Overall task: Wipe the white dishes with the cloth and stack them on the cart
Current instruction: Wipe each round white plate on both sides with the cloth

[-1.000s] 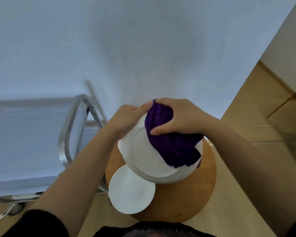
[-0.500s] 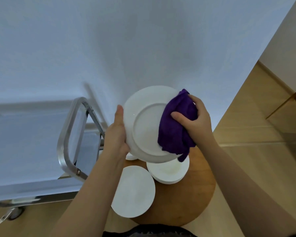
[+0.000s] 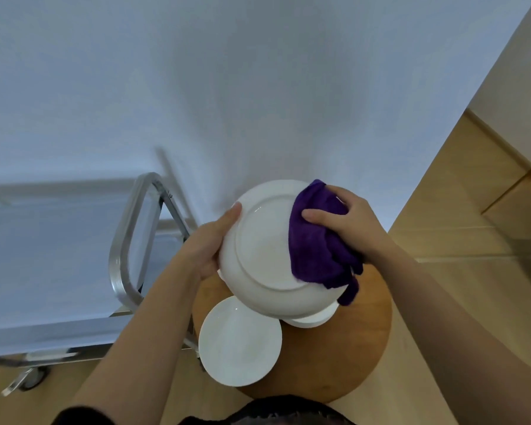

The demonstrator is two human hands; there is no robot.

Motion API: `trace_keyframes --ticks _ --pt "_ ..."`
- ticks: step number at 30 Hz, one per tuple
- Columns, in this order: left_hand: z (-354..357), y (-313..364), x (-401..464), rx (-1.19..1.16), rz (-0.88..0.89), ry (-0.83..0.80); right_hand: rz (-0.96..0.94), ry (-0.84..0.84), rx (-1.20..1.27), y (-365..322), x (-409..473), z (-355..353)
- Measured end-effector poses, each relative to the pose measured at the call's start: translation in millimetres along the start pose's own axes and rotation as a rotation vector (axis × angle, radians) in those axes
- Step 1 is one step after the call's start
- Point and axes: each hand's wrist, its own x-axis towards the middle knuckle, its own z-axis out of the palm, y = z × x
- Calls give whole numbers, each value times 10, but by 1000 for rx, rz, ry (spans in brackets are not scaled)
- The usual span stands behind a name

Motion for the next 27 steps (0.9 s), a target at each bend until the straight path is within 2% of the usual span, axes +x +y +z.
trace_keyframes --ticks 3,7,11,15,18,22,24,27 --pt "48 -39 8 -79 91 56 -54 24 -81 -97 34 7" --pt "88 -27 24 -147 223 185 -59 163 -24 -12 -95 117" --pt "165 -66 12 -289 230 237 -9 333 -10 103 -389 436" --pt "199 -145 5 -243 235 293 18 316 -131 172 -578 544" --pt "168 -267 -14 -217 267 331 23 246 -59 175 -587 459" --pt "128 -378 -8 -97 314 386 36 394 6 64 -391 320" --pt "209 -435 -36 -30 312 343 -17 371 -128 -56 -249 416" --pt "311 -485 -72 31 347 319 -62 312 -523 -77 -99 658"
